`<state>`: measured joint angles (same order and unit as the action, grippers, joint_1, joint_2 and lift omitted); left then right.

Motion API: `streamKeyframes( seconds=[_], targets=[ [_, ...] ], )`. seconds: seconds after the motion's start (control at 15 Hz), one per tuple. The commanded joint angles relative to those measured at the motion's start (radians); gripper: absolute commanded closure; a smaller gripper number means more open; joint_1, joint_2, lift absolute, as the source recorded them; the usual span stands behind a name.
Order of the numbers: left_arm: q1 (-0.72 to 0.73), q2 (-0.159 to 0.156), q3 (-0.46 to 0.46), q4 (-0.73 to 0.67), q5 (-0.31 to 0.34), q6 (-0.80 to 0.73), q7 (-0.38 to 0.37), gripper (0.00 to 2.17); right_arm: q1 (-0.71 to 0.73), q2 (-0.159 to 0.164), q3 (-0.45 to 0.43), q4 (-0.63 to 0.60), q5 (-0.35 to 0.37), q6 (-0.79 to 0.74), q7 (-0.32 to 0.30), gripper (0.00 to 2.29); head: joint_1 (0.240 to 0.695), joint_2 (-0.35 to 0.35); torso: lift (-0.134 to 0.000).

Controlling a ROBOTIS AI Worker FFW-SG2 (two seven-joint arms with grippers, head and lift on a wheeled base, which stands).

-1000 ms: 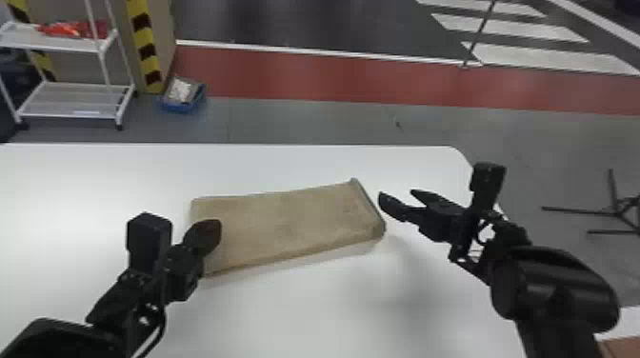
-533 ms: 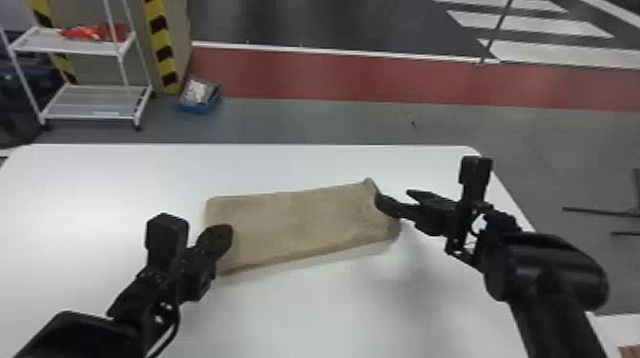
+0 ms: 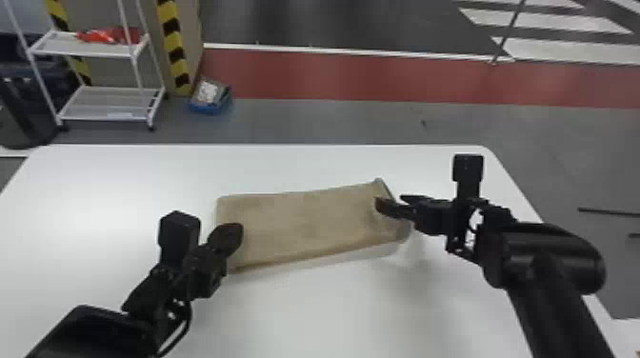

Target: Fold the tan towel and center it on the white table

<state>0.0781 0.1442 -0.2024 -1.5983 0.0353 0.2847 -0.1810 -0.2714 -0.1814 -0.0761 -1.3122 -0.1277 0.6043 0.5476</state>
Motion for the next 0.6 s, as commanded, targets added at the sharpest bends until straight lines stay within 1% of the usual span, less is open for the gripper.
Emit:
streamKeyframes(
  seconds=[0.0,0.07,0.27,0.4,0.47,0.53],
  targets=[
    [-0.004,0.0,-0.003,0.003,0.0,0.0,0.0,1.73,-0.012,0.0,-0.002,0.022,0.005,0.012,0.0,0.44,0.695,-0.106,-0.112],
    [-0.006,0.0,-0.005,0.003,0.0,0.0,0.0,1.73,-0.012,0.0,-0.001,0.028,0.005,0.009,0.002,0.57,0.695,-0.107,-0.112],
    [-0.008,-0.002,-0.008,0.003,-0.002,0.0,0.002,1.74,-0.019,0.0,0.001,0.039,0.013,0.021,0.002,0.59,0.695,-0.111,-0.112],
    [-0.008,0.0,-0.008,0.003,-0.002,0.0,0.002,1.74,-0.023,0.0,-0.001,0.041,0.011,0.027,0.003,0.93,0.695,-0.112,-0.112],
    [-0.008,0.0,-0.008,0.003,-0.003,0.0,0.002,1.74,-0.023,0.0,-0.002,0.041,0.006,0.036,0.005,1.02,0.695,-0.113,-0.112],
    [-0.008,-0.002,-0.006,0.003,-0.003,0.0,0.002,1.74,-0.023,0.0,-0.005,0.041,-0.001,0.045,0.017,1.23,0.695,-0.113,-0.112]
  ],
)
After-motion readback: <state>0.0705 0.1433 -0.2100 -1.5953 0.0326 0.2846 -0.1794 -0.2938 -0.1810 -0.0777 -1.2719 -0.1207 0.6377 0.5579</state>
